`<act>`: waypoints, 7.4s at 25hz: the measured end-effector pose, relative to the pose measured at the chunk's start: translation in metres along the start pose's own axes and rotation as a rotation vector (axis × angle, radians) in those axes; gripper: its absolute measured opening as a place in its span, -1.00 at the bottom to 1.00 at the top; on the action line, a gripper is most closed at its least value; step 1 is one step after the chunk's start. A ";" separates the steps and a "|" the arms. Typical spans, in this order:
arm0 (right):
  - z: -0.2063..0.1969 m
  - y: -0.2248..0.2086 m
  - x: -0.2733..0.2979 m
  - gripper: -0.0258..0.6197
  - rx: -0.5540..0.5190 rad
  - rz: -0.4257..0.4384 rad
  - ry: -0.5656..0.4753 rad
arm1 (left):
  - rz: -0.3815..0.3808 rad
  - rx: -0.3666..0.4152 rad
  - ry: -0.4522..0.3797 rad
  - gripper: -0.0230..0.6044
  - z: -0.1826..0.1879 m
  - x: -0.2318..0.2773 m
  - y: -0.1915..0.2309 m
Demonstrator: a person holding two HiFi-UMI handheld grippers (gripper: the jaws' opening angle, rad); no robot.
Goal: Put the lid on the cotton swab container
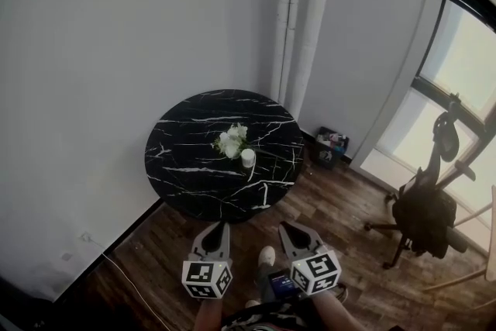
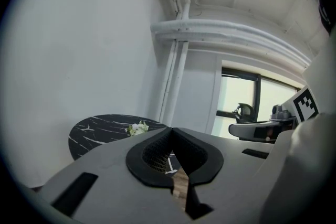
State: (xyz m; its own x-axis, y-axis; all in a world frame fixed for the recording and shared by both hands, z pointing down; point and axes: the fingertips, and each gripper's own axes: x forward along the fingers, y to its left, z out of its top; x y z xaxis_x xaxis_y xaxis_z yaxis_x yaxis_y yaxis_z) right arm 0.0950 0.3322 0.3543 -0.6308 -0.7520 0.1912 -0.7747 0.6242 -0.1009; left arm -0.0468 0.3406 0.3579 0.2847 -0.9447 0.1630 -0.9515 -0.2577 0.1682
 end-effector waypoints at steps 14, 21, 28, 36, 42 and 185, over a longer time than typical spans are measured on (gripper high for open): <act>0.036 -0.091 0.142 -0.86 0.003 -0.008 0.028 | 0.054 -0.027 0.037 -0.88 0.032 0.139 0.090; 0.053 -0.134 0.214 -0.86 -0.008 0.030 0.047 | 0.058 0.001 0.082 -0.88 0.039 0.215 0.108; 0.049 -0.163 0.257 -0.86 -0.013 0.042 0.090 | 0.079 0.000 0.114 -0.88 0.037 0.268 0.139; 0.046 -0.200 0.276 -0.86 -0.005 0.005 0.104 | 0.067 0.004 0.114 -0.88 0.039 0.299 0.145; 0.040 -0.194 0.286 -0.86 0.013 -0.019 0.112 | 0.034 -0.024 0.124 -0.88 0.032 0.299 0.148; -0.106 -0.156 0.366 -0.86 -0.006 0.041 0.487 | -0.379 -0.438 0.444 -0.48 -0.090 0.356 0.152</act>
State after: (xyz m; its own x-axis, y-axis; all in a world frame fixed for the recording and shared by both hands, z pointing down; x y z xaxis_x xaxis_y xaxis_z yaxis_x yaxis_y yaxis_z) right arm -0.0104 -0.0174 0.5438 -0.5660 -0.5416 0.6215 -0.7486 0.6535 -0.1123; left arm -0.0792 -0.0169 0.5290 0.6942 -0.6115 0.3797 -0.6707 -0.3578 0.6498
